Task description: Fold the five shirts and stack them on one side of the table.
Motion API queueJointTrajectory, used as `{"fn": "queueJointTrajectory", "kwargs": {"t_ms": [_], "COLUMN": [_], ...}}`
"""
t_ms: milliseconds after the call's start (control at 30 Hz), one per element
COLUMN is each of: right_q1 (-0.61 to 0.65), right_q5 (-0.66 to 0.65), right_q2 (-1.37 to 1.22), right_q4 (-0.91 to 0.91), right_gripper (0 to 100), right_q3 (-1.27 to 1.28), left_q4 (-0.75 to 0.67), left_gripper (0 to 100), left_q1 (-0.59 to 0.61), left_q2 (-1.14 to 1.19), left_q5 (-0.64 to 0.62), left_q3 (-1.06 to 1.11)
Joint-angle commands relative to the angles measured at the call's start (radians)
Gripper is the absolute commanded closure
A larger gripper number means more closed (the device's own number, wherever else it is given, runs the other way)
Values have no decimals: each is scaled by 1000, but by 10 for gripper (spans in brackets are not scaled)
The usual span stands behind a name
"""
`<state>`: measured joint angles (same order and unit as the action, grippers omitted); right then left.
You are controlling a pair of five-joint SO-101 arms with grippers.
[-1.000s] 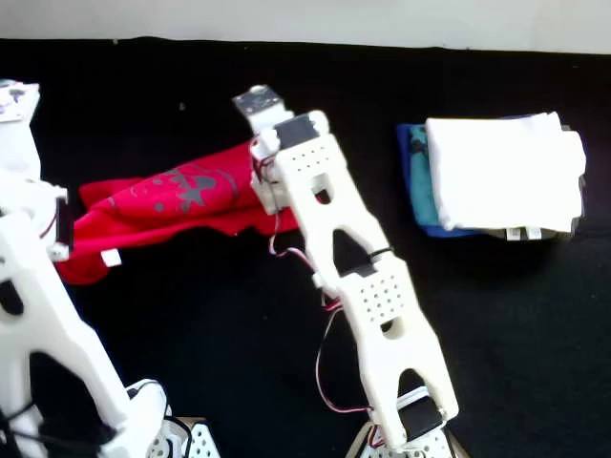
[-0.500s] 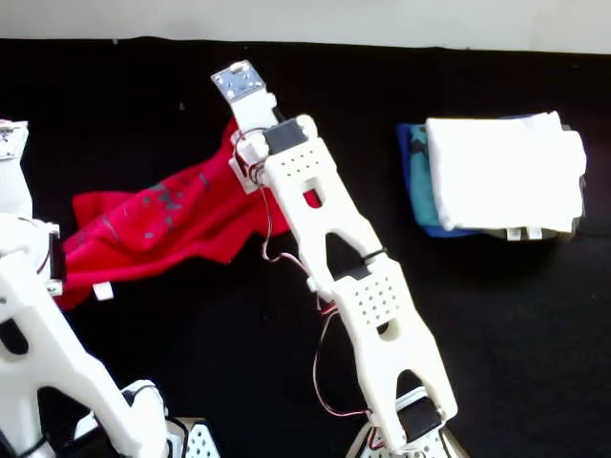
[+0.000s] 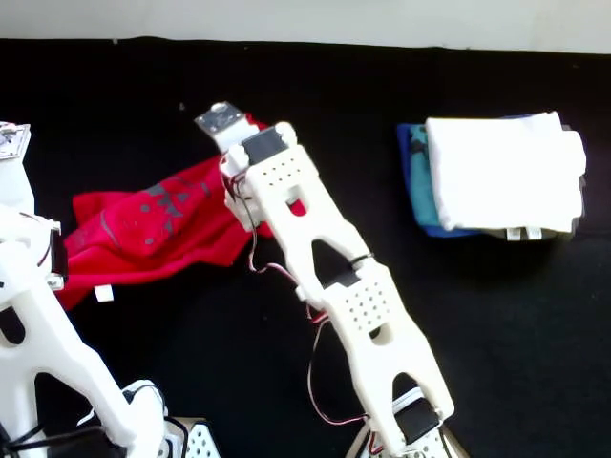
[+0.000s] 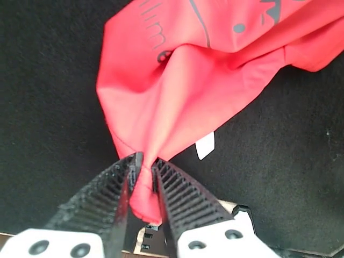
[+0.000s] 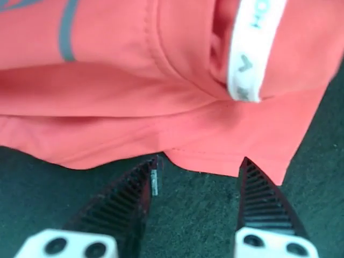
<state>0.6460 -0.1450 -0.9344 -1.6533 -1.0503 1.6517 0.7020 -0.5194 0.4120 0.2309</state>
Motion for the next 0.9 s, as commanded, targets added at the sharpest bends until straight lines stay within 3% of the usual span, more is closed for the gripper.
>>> {"fn": "queueJointTrajectory", "kwargs": {"t_ms": [0, 500, 867], "right_q1": [8, 4, 2], "right_q5": [-5, -5, -3], "right_q2": [12, -151, -147], "right_q4": [64, 147, 16], "right_gripper": [774, 775, 857], "right_q3": [-2, -19, -303], "left_q4": [-12, -11, -12], "left_gripper": [991, 991, 991], "left_q1": [1, 5, 2], "left_q2": [-1, -7, -4], "left_q5": [2, 2, 2], "left_q3": [-5, -5, -5]}}
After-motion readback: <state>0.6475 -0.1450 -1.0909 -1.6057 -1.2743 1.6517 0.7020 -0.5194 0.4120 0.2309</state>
